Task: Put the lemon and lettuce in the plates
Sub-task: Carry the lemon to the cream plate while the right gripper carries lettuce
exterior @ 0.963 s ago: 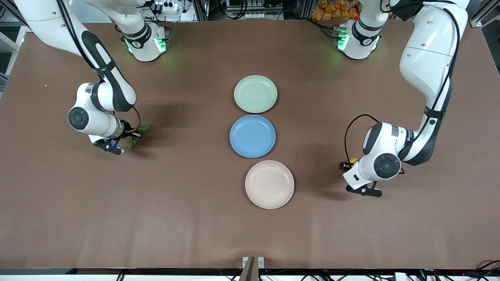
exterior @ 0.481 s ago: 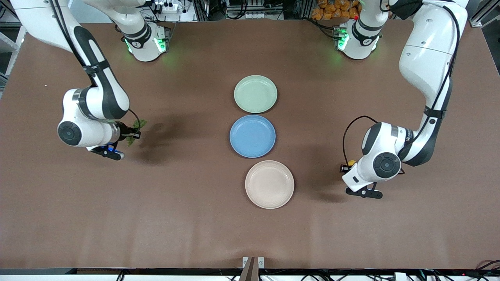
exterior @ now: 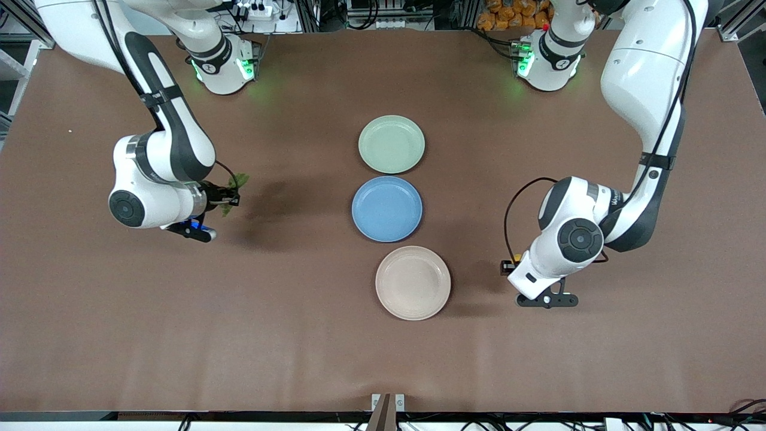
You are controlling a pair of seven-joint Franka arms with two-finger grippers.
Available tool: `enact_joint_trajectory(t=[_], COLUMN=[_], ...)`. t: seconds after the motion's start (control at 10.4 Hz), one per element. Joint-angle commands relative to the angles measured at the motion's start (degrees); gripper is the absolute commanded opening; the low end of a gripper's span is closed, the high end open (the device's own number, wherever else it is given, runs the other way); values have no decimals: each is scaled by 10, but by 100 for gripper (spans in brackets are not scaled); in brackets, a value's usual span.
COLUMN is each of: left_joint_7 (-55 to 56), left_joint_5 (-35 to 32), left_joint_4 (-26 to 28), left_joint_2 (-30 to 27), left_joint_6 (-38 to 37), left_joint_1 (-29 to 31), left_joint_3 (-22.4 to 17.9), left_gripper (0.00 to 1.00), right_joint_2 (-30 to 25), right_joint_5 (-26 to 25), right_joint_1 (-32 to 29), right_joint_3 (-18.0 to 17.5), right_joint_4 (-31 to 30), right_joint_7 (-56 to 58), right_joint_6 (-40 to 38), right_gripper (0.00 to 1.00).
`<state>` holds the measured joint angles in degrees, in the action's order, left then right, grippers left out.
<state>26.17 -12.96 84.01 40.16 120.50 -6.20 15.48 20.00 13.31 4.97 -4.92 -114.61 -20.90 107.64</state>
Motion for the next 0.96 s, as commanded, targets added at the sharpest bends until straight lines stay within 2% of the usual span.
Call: enact_joint_trajectory(t=[0.0, 0.1, 0.29, 0.48, 0.87], left_joint_7=[59, 77, 124, 147, 234], left_joint_5=[14, 14, 14, 14, 14], left_joint_4=[-2, -3, -16, -23, -22], left_joint_2=[-6, -7, -3, -1, 15], left_joint_6=[-4, -4, -4, 1, 87], left_joint_1=[-8, -18, -39, -55, -78], left_joint_3=[18, 18, 18, 18, 17], left_gripper=[0, 0, 0, 0, 0], right_joint_2=[0, 0, 4, 12, 28], right_joint_5=[45, 61, 64, 65, 66], right_joint_1=[38, 64, 146, 201, 300], right_joint_3=[1, 2, 2, 1, 1], right_joint_4=[5, 7, 15, 18, 18], right_joint_7=[-9, -26, -100, -168, -275], right_joint_6=[-12, -11, 20, 53, 106], right_gripper=[0, 0, 0, 0, 0])
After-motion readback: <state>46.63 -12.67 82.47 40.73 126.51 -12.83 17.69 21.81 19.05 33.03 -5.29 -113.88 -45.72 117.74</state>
